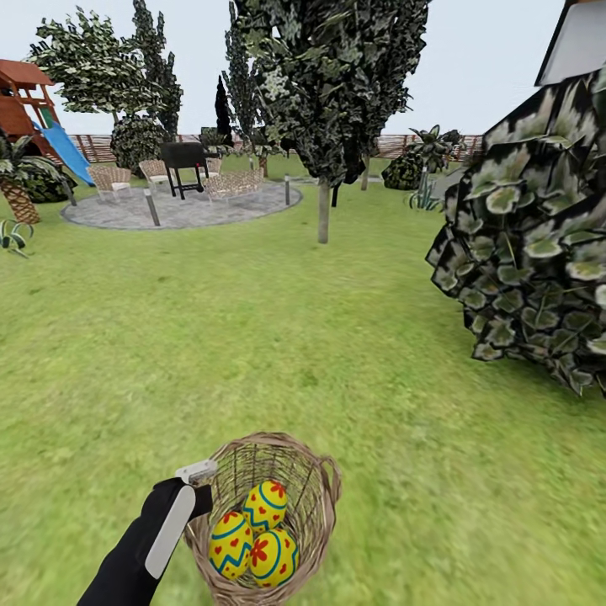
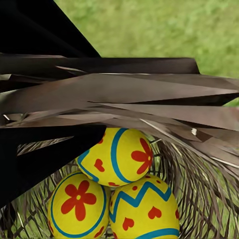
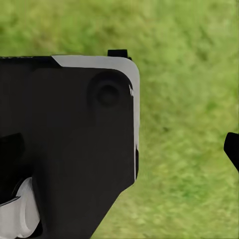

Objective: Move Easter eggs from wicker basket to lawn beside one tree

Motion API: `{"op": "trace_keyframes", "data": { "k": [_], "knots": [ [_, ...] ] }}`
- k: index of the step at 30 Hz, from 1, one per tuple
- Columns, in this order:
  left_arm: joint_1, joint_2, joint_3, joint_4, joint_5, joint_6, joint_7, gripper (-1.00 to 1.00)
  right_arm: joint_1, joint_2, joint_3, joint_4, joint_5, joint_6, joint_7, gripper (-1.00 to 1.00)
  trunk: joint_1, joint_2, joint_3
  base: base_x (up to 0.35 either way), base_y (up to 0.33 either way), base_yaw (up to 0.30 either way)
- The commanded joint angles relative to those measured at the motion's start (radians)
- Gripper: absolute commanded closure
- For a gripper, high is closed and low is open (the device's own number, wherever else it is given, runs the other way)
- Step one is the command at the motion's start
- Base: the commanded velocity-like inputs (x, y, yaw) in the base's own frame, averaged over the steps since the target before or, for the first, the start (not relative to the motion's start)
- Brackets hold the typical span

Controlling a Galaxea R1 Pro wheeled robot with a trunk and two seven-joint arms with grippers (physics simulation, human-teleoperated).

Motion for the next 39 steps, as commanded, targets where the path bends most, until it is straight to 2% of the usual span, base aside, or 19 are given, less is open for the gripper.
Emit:
{"op": "trace_keyframes", "data": {
  "k": [1, 39],
  "knots": [
    [0.0, 0.0, 0.0, 0.0, 0.002, -0.001, 0.0, 1.0, 0.0, 0.0, 0.0, 0.0, 0.0, 0.0, 0.0, -1.0, 0.0, 0.0, 0.0, 0.331, 0.091, 0.0],
    [0.0, -0.004, -0.002, 0.002, 0.002, 0.0, 0.0, 1.0, 0.0, 0.014, 0.0, 0.0, -0.003, 0.001, 0.002, -1.0, 0.0, 0.0, 0.0, 0.331, 0.069, 0.0]
  ]
}}
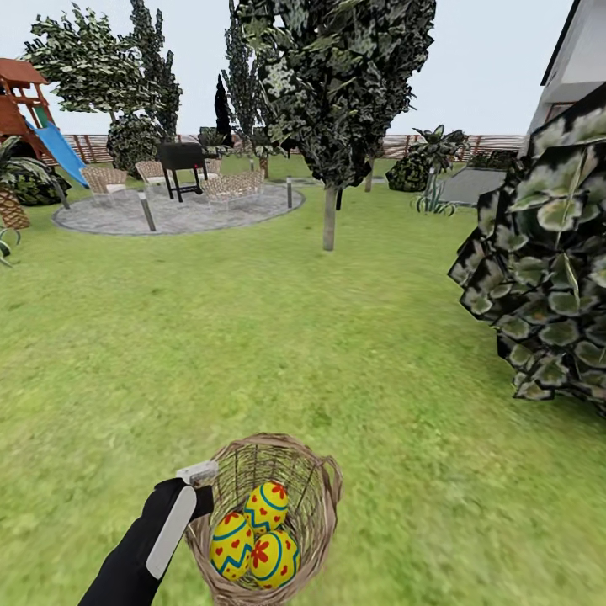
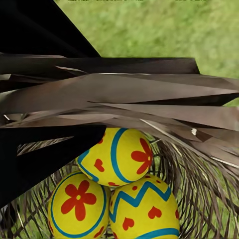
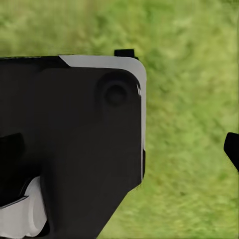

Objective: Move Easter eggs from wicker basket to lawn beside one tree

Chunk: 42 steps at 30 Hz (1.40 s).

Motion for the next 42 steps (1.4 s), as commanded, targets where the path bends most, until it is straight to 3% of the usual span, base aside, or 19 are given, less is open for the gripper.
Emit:
{"op": "trace_keyframes", "data": {
  "k": [1, 31, 35, 42],
  "knots": [
    [0.0, 0.001, 0.0, 0.0, 0.004, -0.002, 0.0, 1.0, 0.0, 0.001, -0.001, 0.0, -0.001, 0.002, 0.001, -1.0, 0.0, 0.0, 0.0, 0.331, 0.0, 0.0],
    [0.0, 0.001, -0.001, 0.005, 0.004, -0.002, 0.0, 1.0, 0.0, 0.003, 0.001, 0.01, 0.01, 0.004, -0.001, -1.0, 0.0, 0.0, 0.0, 0.331, 0.003, 0.0],
    [0.0, 0.001, -0.001, 0.005, 0.004, -0.002, 0.0, 1.0, 0.0, 0.003, 0.001, 0.01, 0.043, 0.004, -0.001, -1.0, 0.0, 0.0, 0.0, 0.331, 0.07, 0.0],
    [0.0, -0.003, -0.002, 0.005, 0.004, -0.002, 0.0, 1.0, 0.0, 0.002, 0.001, 0.008, 0.047, 0.001, -0.001, -1.0, 0.0, 0.0, 0.0, 0.331, 0.072, 0.0]
  ]
}}
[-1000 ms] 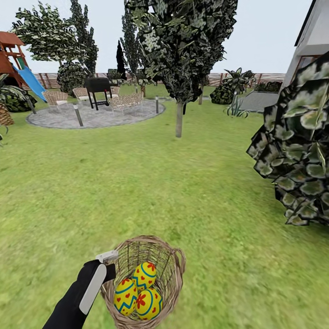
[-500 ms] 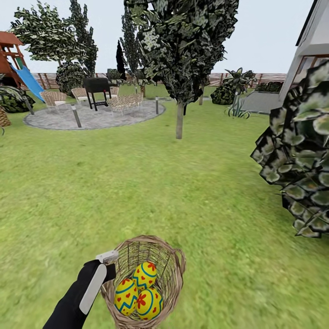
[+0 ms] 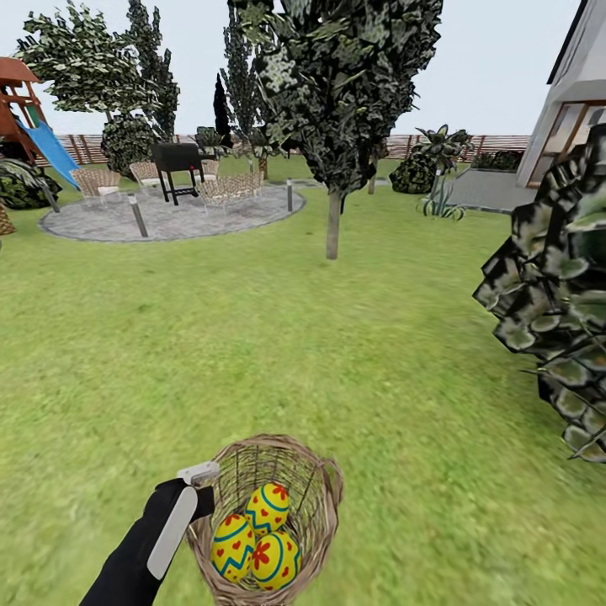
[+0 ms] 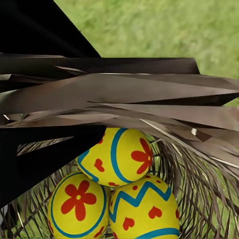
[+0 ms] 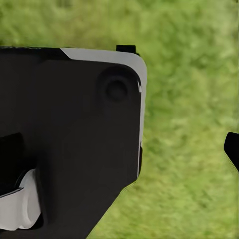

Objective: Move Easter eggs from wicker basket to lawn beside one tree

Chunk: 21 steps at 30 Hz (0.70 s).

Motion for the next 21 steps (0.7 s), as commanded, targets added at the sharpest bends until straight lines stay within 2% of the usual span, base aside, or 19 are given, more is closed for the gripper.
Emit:
{"op": "trace_keyframes", "data": {
  "k": [1, 21],
  "knots": [
    [0.0, 0.0, 0.0, -0.001, 0.002, -0.002, 0.0, 1.0, 0.0, 0.0, 0.0, 0.0, 0.001, 0.0, 0.0, -1.0, 0.0, 0.0, 0.0, 0.331, 0.072, 0.0],
    [0.0, -0.002, 0.0, 0.0, 0.002, -0.003, 0.0, 1.0, 0.0, 0.001, 0.0, -0.002, 0.002, 0.0, 0.001, -1.0, 0.0, 0.0, 0.0, 0.331, 0.072, 0.0]
  ]
}}
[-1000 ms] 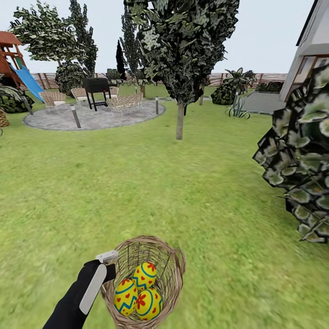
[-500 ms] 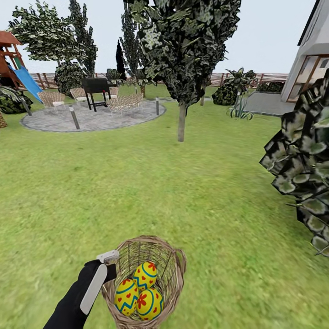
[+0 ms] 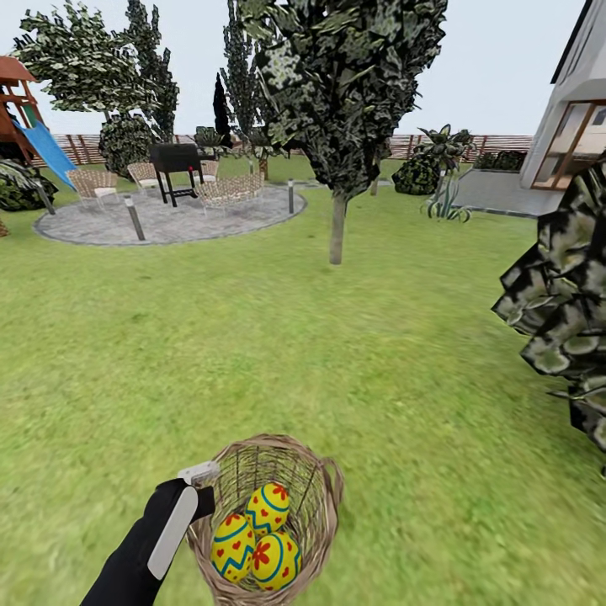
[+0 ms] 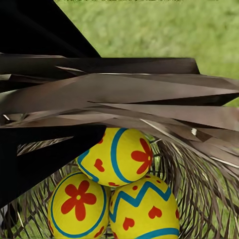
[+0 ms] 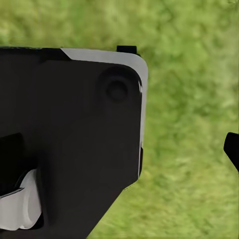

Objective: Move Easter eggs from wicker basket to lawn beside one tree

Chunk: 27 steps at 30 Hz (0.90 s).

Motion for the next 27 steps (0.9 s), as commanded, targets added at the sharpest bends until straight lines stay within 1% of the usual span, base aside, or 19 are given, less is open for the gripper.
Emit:
{"op": "trace_keyframes", "data": {
  "k": [1, 8, 27],
  "knots": [
    [0.0, 0.0, 0.0, 0.0, 0.005, -0.003, 0.0, 1.0, 0.0, 0.0, 0.0, 0.001, 0.0, 0.0, 0.0, -1.0, 0.0, 0.0, 0.0, 0.331, 0.072, 0.0],
    [0.0, 0.0, 0.0, 0.001, 0.005, -0.003, 0.0, 1.0, 0.0, 0.0, 0.0, 0.001, -0.002, 0.0, 0.0, -1.0, 0.0, 0.0, 0.0, 0.331, 0.065, 0.0],
    [0.0, -0.002, -0.001, 0.001, 0.005, -0.003, 0.0, 1.0, 0.0, 0.0, 0.0, -0.001, 0.003, -0.001, 0.0, -1.0, 0.0, 0.0, 0.0, 0.331, 0.001, 0.0]
  ]
}}
